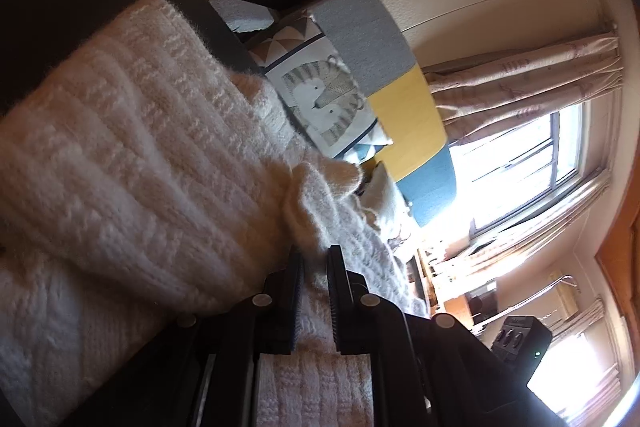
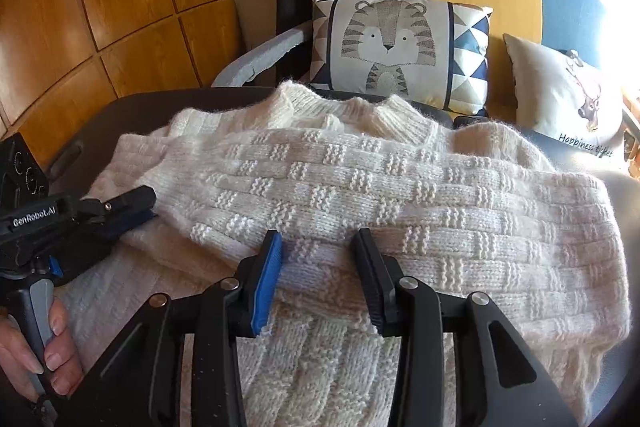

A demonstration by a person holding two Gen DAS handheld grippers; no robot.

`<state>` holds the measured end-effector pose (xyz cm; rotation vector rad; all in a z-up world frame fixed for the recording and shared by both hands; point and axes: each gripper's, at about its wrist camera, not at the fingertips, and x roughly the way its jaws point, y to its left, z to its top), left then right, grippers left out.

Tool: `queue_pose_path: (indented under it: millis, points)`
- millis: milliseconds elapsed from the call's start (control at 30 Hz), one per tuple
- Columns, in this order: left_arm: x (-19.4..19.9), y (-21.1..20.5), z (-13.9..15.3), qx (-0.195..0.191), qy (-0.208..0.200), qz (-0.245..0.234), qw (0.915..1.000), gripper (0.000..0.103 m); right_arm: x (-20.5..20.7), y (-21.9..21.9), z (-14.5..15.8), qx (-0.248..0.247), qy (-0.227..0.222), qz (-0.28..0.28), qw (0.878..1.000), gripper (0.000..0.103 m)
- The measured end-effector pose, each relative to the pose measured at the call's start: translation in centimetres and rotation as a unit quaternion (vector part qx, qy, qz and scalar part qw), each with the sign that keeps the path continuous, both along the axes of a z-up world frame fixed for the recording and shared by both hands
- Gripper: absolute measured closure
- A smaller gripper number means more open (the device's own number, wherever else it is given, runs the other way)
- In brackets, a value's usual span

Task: Fold clothes

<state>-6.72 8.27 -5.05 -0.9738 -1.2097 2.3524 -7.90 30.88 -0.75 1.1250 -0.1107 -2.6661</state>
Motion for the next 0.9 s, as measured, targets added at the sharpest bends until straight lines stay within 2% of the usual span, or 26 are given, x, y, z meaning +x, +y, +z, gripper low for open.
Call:
queue_pose_path:
  millis: [67, 167, 233, 333, 433, 533, 767, 900]
  points:
    - [0.9, 0.5, 1.2, -0.033, -0.006, -0.015, 0.9993, 0.09, 1.0, 1.3, 1.2, -0.047, -0.009, -0.01, 0.999, 0.059]
    - [3.7, 0.7, 3.2, -0.075, 0.004, -0.051, 0.9959, 0.087, 4.8, 3.6, 3.1, -0.138, -0.003, -0.029, 0.99, 0.059]
    - [6.4, -0.4, 3.8, -0.097, 0.002, -0.051, 0.994, 0.087, 7.9, 4.5, 4.0, -0.16, -0.003, -0.036, 0.986, 0.059]
    - [10.5, -2.3, 4.5, -0.129, -0.004, -0.047, 0.9905, 0.087, 12.9, 6.1, 4.6, -0.172, -0.011, -0.049, 0.984, 0.054]
    - [14.7, -5.7, 4.0, -0.137, -0.021, -0.019, 0.9901, 0.087, 17.9, 8.3, 4.4, -0.183, -0.019, -0.067, 0.981, 0.053]
    - [18.1, -8.1, 3.4, -0.148, -0.04, -0.013, 0.9881, 0.087, 22.3, 10.6, 4.0, -0.184, -0.027, -0.092, 0.978, 0.05]
    - [23.5, -9.5, 2.2, -0.193, -0.078, -0.042, 0.9773, 0.087, 29.7, 14.7, 3.3, -0.187, -0.035, -0.14, 0.972, 0.05]
    - [25.3, -9.8, 2.0, -0.182, -0.082, -0.058, 0.9782, 0.087, 32.3, 16.3, 2.3, -0.187, -0.05, -0.161, 0.968, 0.049]
